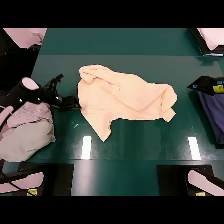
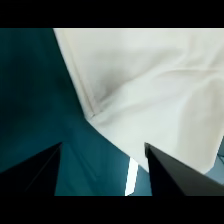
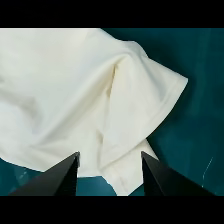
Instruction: Fold the shirts.
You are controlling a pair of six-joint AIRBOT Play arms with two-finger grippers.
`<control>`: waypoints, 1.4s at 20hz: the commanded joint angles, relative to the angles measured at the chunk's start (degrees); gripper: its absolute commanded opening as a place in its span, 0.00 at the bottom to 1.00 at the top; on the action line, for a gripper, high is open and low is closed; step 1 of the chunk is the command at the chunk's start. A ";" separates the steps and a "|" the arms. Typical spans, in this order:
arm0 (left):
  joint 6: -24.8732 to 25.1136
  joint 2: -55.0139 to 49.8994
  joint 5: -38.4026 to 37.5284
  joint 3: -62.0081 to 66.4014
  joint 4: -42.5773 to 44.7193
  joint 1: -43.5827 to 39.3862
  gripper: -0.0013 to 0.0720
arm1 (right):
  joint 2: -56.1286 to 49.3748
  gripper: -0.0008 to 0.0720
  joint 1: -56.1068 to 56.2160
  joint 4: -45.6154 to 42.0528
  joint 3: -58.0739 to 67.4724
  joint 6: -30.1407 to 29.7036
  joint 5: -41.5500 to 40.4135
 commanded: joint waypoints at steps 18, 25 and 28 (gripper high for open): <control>4.83 -3.13 8.55 4.00 -14.25 -6.29 0.05 | 2.86 0.61 0.74 -5.22 -16.63 0.00 2.69; 5.18 -3.13 7.76 5.16 -14.27 -6.29 0.05 | 2.86 0.61 18.73 -22.05 -22.77 -0.26 -9.11; 5.20 -3.13 7.43 5.16 -14.25 -6.29 0.05 | 2.84 0.61 25.68 -31.80 -22.80 2.75 -11.72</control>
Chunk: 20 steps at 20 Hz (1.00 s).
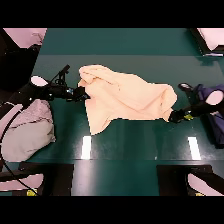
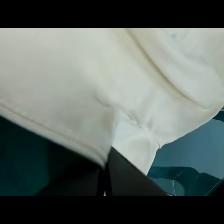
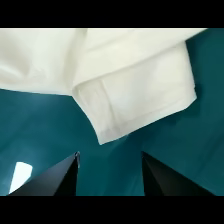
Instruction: Fold the shirts.
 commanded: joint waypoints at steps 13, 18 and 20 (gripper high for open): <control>0.15 0.04 -0.28 0.24 -0.04 -0.02 0.05 | -6.36 0.61 15.72 -16.98 -0.55 5.01 -6.21; 0.15 0.04 -0.33 0.24 -0.04 -0.02 0.05 | -7.74 0.26 15.67 -17.46 -0.52 5.70 -6.88; 0.15 0.04 -0.37 0.24 -0.04 -0.02 0.05 | -7.52 0.03 15.63 -18.47 -0.55 5.70 -6.56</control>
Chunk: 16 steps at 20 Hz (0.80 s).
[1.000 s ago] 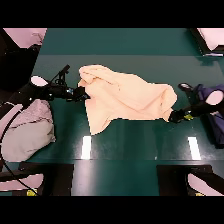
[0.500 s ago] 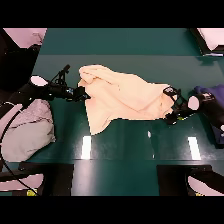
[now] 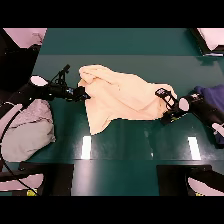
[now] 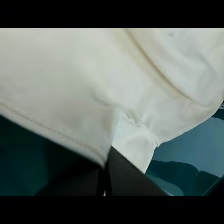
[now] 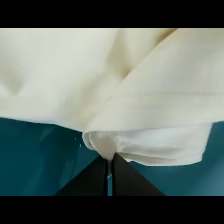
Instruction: Fold the shirts.
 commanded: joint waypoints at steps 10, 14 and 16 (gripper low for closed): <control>0.11 3.37 -17.49 16.50 0.68 11.23 0.05 | 19.71 0.03 -19.45 31.78 -0.09 -2.32 11.93; -0.28 11.47 -17.44 22.56 1.60 16.87 0.05 | 24.61 0.03 -40.50 52.13 -0.07 -3.37 11.43; -0.33 14.69 -17.42 24.55 1.57 17.88 0.05 | 25.92 0.03 -46.86 57.24 0.85 -4.50 10.88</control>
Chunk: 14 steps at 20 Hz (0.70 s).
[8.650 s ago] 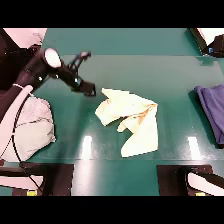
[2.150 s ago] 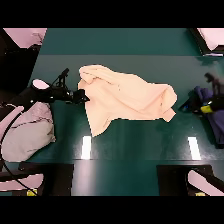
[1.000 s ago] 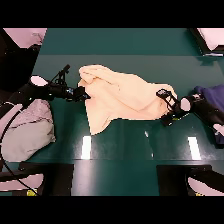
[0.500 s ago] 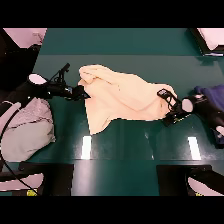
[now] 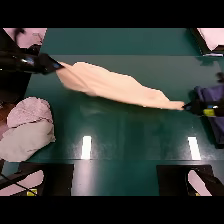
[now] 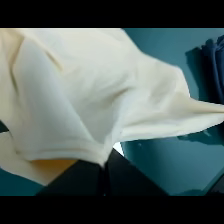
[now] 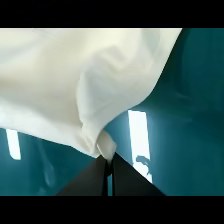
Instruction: Fold the shirts.
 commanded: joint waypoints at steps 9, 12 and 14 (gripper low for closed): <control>-6.03 8.98 0.02 37.00 0.00 2.58 0.05 | -4.02 0.03 -9.55 14.05 41.44 -1.38 0.11; -6.10 11.17 4.87 47.19 -2.03 2.58 0.05 | -6.08 0.03 -11.50 13.99 57.57 -0.96 0.70; -6.08 14.64 8.44 47.21 -3.43 2.58 0.05 | -6.78 0.03 -13.79 13.79 66.34 -0.59 1.07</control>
